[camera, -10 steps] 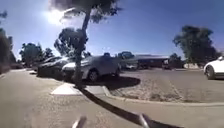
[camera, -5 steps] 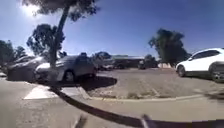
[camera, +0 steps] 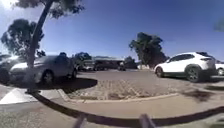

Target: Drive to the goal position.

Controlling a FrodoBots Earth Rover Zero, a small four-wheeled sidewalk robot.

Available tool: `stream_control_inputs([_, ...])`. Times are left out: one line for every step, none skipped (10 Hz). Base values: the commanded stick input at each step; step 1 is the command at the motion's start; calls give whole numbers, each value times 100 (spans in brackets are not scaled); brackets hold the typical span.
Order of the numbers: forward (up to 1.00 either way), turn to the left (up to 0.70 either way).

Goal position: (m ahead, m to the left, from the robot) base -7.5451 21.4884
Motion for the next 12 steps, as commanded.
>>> stream_control_inputs([0,-85])
stream_control_inputs([0,-85])
stream_control_inputs([0,-85])
stream_control_inputs([0,-85])
stream_control_inputs([0,-85])
stream_control_inputs([0,-85])
stream_control_inputs([0,-85])
stream_control_inputs([0,-85])
stream_control_inputs([0,-85])
stream_control_inputs([0,-85])
stream_control_inputs([0,-85])
stream_control_inputs([0,-85])
